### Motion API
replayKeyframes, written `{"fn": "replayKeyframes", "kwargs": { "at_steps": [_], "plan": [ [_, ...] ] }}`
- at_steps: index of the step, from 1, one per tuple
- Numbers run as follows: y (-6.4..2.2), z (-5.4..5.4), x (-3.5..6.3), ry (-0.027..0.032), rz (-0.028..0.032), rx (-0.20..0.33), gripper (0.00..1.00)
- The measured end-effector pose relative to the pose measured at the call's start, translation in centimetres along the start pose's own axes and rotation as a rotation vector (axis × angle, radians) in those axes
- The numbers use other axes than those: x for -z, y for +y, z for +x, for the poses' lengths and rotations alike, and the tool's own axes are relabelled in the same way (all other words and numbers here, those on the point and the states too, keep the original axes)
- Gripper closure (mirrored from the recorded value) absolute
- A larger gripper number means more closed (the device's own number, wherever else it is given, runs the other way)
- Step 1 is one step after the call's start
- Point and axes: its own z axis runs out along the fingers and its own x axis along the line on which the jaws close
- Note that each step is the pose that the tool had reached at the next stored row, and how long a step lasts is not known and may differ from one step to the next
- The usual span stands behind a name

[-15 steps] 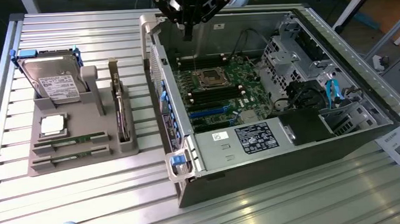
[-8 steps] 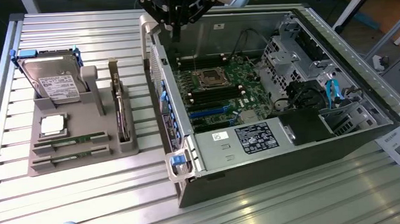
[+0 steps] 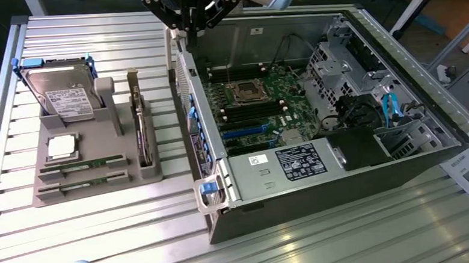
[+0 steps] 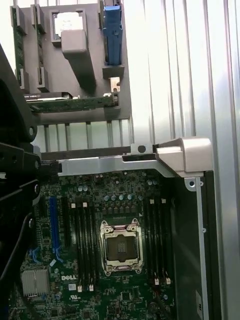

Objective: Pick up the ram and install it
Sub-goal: 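Reach for the ram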

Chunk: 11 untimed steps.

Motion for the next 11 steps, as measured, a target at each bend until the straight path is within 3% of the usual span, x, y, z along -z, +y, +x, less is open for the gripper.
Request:
{"fn": "replayKeyframes", "kwargs": {
  "at_steps": [11],
  "plan": [
    [-0.23,3.1,0.09,0.0,0.0001,0.0,0.9]
  ]
}}
